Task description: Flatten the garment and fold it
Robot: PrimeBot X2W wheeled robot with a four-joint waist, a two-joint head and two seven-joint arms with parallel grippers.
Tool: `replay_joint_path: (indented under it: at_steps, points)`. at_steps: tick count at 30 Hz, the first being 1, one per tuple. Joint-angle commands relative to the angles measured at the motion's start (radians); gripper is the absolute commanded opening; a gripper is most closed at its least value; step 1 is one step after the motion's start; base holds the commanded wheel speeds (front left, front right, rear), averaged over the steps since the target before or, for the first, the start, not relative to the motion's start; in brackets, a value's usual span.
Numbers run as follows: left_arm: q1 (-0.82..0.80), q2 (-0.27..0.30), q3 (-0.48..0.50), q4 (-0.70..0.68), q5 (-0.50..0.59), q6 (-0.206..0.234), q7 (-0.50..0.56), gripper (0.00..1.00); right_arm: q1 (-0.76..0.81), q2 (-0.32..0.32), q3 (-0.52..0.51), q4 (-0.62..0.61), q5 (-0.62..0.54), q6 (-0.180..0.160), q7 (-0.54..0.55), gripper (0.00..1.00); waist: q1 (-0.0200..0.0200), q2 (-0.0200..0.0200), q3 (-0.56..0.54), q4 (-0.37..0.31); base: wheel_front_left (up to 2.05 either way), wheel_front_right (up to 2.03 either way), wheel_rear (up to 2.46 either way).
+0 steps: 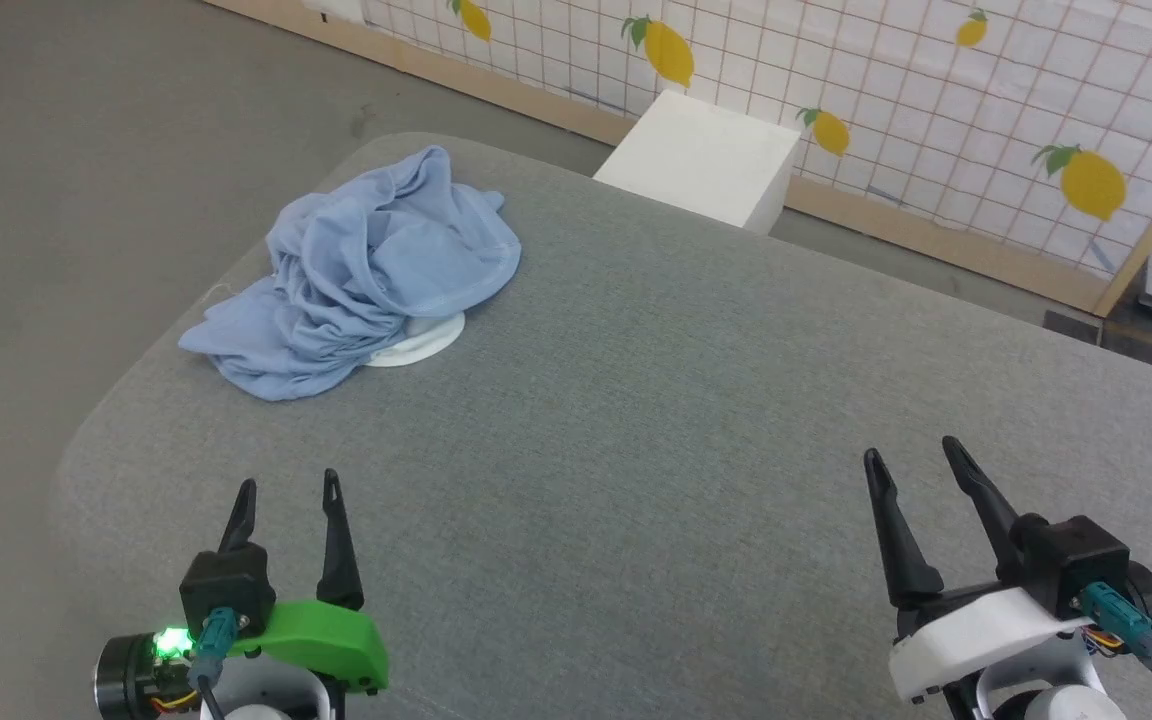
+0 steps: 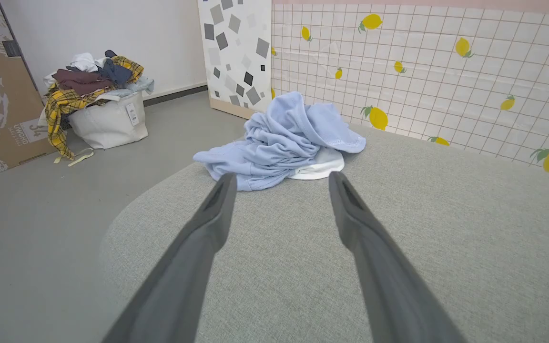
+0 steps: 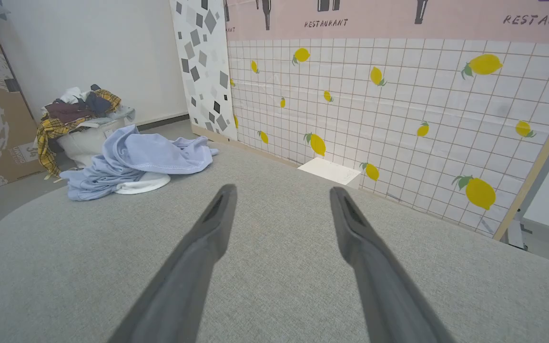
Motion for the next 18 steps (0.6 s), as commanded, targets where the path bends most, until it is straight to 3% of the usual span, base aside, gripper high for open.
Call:
replay_joint_path:
  at_steps: [1, 18]
  points:
    - [0.01, 0.008, -0.003, 0.007, -0.012, 0.007, -0.01, 1.0, 0.008, 0.001, 0.003, 0.004, 0.011, -0.001, -0.013, 1.0, 0.0, 0.0047, -0.006, 0.013, 0.0, 0.0, 0.0]
    - [0.016, 0.025, -0.006, 0.037, -0.028, 0.025, -0.05, 1.0, 0.013, 0.002, 0.018, 0.013, 0.034, -0.001, -0.036, 1.0, 0.0, 0.0056, -0.024, 0.117, 0.0, 0.0, 0.0]
